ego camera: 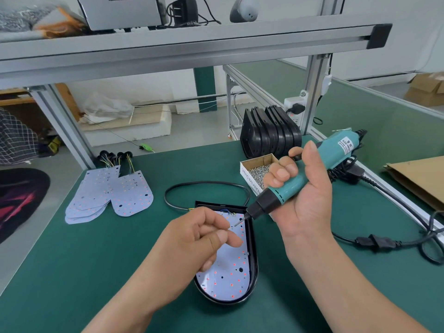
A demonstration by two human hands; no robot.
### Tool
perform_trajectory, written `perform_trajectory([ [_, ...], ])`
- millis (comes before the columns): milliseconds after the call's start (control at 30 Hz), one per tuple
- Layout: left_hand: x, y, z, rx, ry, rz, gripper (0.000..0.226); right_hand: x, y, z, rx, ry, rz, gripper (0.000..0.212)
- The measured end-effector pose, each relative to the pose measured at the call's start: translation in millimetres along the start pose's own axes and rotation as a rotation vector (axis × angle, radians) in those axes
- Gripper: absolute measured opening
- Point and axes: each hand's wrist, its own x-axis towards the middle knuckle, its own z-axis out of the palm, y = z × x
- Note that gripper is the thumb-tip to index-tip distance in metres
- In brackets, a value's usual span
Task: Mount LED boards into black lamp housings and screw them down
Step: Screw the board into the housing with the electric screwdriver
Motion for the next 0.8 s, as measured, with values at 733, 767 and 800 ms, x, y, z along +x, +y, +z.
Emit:
perform_trajectory([
  [733,-1.1,0.5,6.2,-0.058,0.071,0.011,0.024,-6.1,5.9,2.4,-0.052,-0.028,0.002,0.024],
  [767,-1.3,1.7,7.0,-0.068,0.067,0.011,0.02,-6.0,5.9,2.3,-0.051,-0.027,0.002,0.024],
  [800,-1.4,2.5,7.7,-0.074,0.066,0.011,0.02,-5.8,5.9,2.2,-0.053,-0.027,0.004,0.023],
])
